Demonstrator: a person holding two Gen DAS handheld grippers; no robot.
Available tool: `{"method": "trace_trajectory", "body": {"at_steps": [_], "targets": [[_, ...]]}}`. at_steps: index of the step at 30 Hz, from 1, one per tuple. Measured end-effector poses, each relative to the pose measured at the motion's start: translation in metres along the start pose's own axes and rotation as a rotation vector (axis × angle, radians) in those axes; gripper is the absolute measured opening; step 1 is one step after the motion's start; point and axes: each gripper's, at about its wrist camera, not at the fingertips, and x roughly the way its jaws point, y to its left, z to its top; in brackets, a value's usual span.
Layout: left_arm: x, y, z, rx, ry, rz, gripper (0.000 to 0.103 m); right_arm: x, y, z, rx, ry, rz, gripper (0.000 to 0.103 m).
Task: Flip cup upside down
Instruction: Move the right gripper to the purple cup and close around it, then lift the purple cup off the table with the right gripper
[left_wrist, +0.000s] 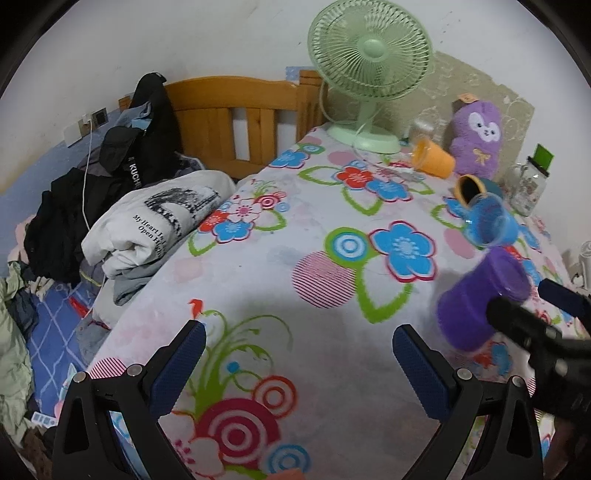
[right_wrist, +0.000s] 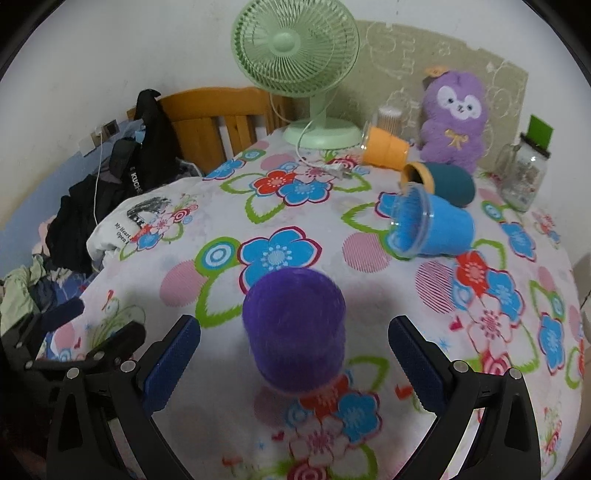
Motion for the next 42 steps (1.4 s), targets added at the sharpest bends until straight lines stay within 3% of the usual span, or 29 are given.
{"method": "trace_trajectory", "body": {"at_steps": [2,4,8,11,18,24,28,34,42], "targets": [[0.004,0.004,0.002,-0.008,0.005,0.005,0.102,0.007,-0.002,0.009,0.006,0.009,0.015,0.098],[0.006,0.006,0.003,-0.011,0.006,0.01,0.102,0.013,-0.004,0.015,0.001,0.031,0.025,0.079],[0.01,0.009,0.002,-0.019,0.02,0.009,0.102,0.025,-0.009,0.017,-0.006,0.088,0.024,0.058],[0.01,0.008,0.001,-0.023,0.025,0.004,0.102,0.018,-0.013,0.015,0.007,0.069,0.023,0.058],[0.001,-0.003,-0.001,-0.005,0.016,-0.016,0.102,-0.016,-0.014,0.019,-0.025,-0.082,0.011,0.058],[-0.018,-0.018,-0.01,0.019,0.0,-0.045,0.102,0.005,-0.032,0.027,0.01,-0.14,0.029,0.057],[-0.031,-0.022,-0.017,0.023,-0.012,-0.049,0.102,0.007,-0.043,0.006,0.059,-0.181,0.068,0.057],[-0.036,-0.024,-0.022,0.028,-0.014,-0.047,0.102,-0.023,-0.042,-0.044,0.046,-0.268,0.018,0.057],[-0.038,-0.035,-0.028,0.051,-0.005,-0.075,0.102,-0.057,-0.046,-0.078,0.106,-0.223,-0.019,0.057]]}}
